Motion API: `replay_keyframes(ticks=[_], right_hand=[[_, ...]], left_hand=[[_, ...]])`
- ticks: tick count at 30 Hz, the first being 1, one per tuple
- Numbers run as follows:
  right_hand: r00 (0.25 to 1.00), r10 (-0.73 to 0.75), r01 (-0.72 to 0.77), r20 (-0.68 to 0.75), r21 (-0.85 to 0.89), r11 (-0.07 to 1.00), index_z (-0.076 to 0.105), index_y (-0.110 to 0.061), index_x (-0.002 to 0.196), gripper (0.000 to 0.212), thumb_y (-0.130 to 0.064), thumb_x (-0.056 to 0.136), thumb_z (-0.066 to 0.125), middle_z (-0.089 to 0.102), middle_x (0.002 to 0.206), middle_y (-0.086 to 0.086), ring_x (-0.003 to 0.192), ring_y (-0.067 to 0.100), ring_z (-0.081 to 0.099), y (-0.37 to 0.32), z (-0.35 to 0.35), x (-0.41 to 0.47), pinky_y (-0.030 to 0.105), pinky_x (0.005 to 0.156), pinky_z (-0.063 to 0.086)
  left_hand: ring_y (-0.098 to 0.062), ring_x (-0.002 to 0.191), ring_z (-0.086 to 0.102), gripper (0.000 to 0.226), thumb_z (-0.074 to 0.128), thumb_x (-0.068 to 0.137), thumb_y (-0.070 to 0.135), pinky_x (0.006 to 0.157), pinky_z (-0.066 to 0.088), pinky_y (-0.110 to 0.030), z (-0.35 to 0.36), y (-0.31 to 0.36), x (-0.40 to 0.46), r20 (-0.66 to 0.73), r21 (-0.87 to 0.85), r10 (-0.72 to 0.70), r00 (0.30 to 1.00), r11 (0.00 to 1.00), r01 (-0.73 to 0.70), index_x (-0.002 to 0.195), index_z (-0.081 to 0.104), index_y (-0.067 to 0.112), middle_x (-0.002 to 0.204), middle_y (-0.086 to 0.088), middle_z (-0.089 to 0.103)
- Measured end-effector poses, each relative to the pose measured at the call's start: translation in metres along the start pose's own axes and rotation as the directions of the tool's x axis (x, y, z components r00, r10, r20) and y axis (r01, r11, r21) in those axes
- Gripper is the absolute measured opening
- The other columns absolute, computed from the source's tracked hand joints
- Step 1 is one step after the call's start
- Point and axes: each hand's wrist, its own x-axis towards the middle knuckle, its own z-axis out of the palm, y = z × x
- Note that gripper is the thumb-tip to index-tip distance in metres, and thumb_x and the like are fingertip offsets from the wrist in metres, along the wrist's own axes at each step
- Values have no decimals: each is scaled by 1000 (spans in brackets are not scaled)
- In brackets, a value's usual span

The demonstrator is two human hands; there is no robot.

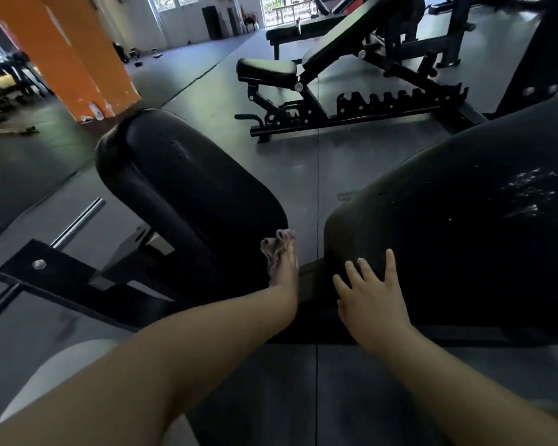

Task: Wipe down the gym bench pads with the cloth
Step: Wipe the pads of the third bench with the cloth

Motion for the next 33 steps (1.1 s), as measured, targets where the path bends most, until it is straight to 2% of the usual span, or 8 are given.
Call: replay_keyframes(ticks=[8,11,14,17,20,25,28,33], right_hand=[[999,-44,44,-23,4,999,23,-26,149,50,-40,101,26,16,158,5,146,25,10,0,-14,-5,61,108,-13],[981,-87,101,-171,79,992,50,-25,135,45,-35,92,53,45,145,6,136,26,38,-14,-23,-9,62,111,6],[942,-100,145,-322,119,982,70,-21,108,40,-28,69,78,68,115,6,108,26,63,-26,-28,-10,62,101,30],[927,-108,187,-360,193,963,64,-19,118,38,-24,80,69,63,124,6,115,25,59,-37,-48,-2,60,104,29],[922,-91,224,-377,325,919,50,-20,135,40,-25,96,47,48,141,2,129,24,45,-47,-80,15,52,114,19],[888,52,308,-458,673,673,51,-16,133,36,-24,101,36,50,136,1,125,17,44,-67,-126,49,33,107,32],[919,130,290,-372,862,417,54,-13,128,34,-18,102,33,55,128,2,121,15,48,-82,-136,66,28,104,36],[970,59,226,-237,961,157,59,-19,121,34,-23,103,30,63,114,-7,112,7,57,-95,-140,67,20,95,44]], left_hand=[[-53,130,27,51,38,96,21,105,30,-60,56,-8,-70,-561,-203,-42,827,975,-88,138,34,-9,144,-28,31],[-21,132,41,42,31,93,11,109,34,-37,80,-15,-79,-649,-616,-225,727,715,-330,132,38,-4,139,-10,50],[-12,127,42,42,27,89,-7,109,27,-39,113,-19,-73,-746,-623,-253,616,594,-509,125,42,10,128,-13,59],[8,135,23,38,35,101,28,115,5,-22,141,-23,-75,-892,-452,-307,332,618,-643,136,44,39,145,22,38],[-14,138,28,41,35,97,20,118,7,-33,158,-42,-84,-893,-435,-306,329,775,-458,135,49,16,146,0,42],[-31,136,25,54,34,88,26,113,5,-50,169,-61,-115,-663,-729,-674,325,680,-79,142,35,23,149,-2,35],[-36,141,11,67,29,91,33,112,12,-52,134,-45,-105,-267,-959,-923,278,282,15,151,2,19,158,-11,1],[-44,141,5,59,4,101,42,117,5,-49,75,-75,-95,343,-922,-922,180,-368,-123,149,-12,13,153,-25,4]])
